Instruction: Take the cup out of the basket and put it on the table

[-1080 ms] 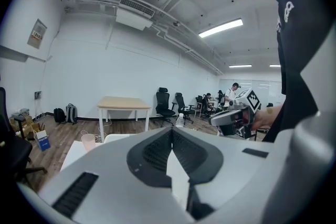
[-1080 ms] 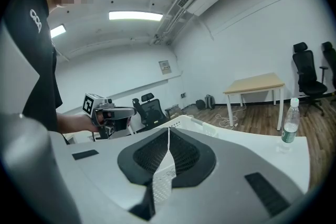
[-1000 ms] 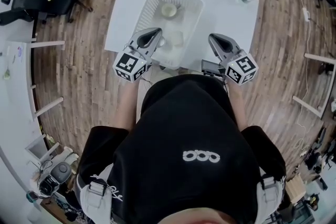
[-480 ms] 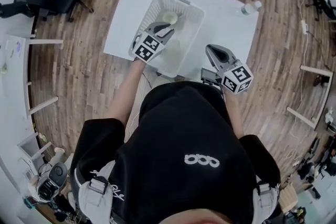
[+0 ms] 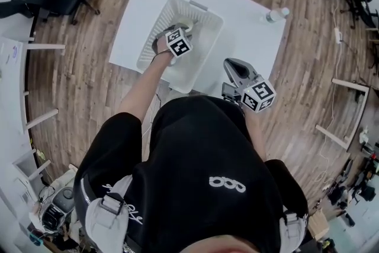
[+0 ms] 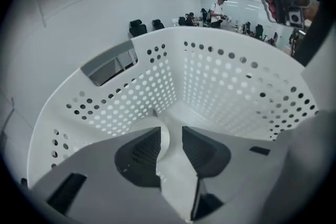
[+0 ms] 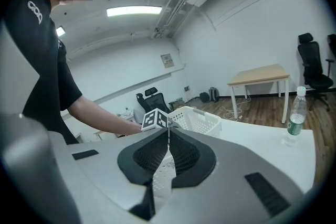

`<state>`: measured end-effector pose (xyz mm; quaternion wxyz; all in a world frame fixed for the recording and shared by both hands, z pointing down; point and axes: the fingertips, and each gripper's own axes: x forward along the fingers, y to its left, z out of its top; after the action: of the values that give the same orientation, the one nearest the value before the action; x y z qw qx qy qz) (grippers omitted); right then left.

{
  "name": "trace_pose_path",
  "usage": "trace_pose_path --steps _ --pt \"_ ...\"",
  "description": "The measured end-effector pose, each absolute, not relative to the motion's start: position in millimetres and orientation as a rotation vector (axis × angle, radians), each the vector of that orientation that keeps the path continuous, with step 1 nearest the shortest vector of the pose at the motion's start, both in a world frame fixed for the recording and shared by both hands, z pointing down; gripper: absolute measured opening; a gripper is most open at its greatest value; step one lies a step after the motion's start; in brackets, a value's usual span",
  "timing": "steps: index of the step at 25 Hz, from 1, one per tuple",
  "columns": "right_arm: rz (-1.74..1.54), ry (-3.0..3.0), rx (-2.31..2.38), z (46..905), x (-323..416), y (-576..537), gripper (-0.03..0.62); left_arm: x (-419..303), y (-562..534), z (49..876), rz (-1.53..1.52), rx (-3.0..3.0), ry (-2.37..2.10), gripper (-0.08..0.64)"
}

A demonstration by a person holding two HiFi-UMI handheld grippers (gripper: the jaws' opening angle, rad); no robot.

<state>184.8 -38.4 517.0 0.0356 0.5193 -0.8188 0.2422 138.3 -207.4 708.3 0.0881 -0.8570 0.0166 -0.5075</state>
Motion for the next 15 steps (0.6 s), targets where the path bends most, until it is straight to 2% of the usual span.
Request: trace_pose_path --steps 15 --pt "0.836 -2.489 1.573 536 206 -29 0.026 144 -217 763 -1.768 -2.360 -0.006 0.086"
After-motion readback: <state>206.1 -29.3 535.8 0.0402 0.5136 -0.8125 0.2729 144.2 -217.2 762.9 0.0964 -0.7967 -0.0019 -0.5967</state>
